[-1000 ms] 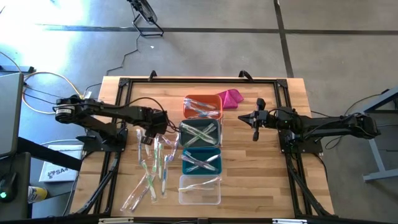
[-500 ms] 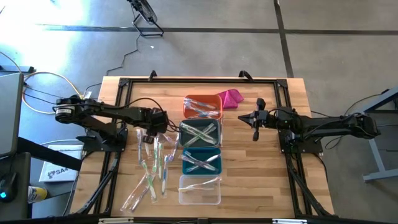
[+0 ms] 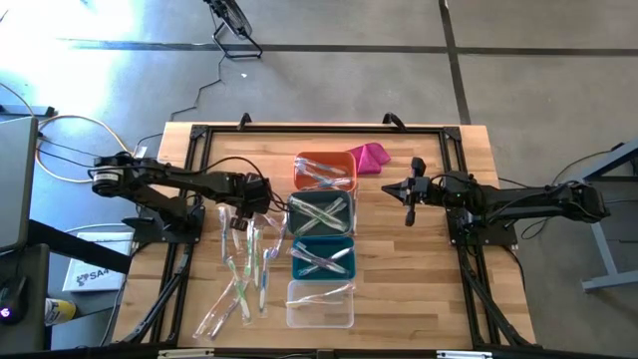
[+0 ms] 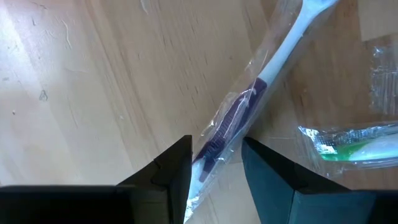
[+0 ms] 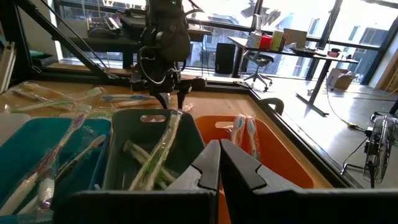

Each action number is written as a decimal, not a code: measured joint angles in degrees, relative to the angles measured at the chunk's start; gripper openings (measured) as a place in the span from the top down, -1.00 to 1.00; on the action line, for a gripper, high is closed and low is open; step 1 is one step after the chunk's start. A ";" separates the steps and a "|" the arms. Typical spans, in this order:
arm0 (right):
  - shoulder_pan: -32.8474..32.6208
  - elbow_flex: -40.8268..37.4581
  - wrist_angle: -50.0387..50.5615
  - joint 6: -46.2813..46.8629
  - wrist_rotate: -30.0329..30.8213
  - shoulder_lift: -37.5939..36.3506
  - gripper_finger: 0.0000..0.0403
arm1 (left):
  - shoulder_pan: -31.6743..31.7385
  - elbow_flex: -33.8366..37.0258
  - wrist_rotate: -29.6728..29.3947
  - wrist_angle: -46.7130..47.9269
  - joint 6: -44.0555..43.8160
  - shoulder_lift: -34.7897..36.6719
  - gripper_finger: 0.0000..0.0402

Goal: Pick & Place Toothbrushes
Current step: Put the purple toothbrush into the blue bin

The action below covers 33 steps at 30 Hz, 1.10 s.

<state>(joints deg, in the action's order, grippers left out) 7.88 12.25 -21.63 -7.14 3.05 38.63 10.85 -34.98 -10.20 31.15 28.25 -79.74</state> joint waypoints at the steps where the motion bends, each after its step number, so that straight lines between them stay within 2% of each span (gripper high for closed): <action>1: 0.00 0.00 0.00 0.00 0.00 0.00 0.98 | 0.00 0.00 0.00 -0.02 0.00 -0.14 0.30; 8: 0.00 0.00 0.00 0.00 0.00 0.00 0.98 | 0.00 0.07 0.29 -0.08 -0.02 -0.18 0.37; 16: 0.00 0.00 0.00 0.00 0.00 0.00 0.98 | -0.04 0.15 0.90 0.35 -0.07 -0.25 0.82; 19: 0.00 0.00 0.00 0.00 0.00 -0.01 0.98 | -0.04 0.15 0.89 0.46 -0.09 -0.25 0.92; 31: 0.02 0.00 0.00 0.00 0.00 0.00 0.98 | 0.09 -4.75 -0.77 8.29 0.86 -0.04 0.93; 33: 0.00 0.00 0.04 0.00 0.00 0.00 0.98 | 0.07 -5.14 -3.26 11.69 1.37 -0.01 0.93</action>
<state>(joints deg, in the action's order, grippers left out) 7.88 12.25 -21.59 -7.14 3.05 38.63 10.92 -40.12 -13.45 42.84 29.62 -79.75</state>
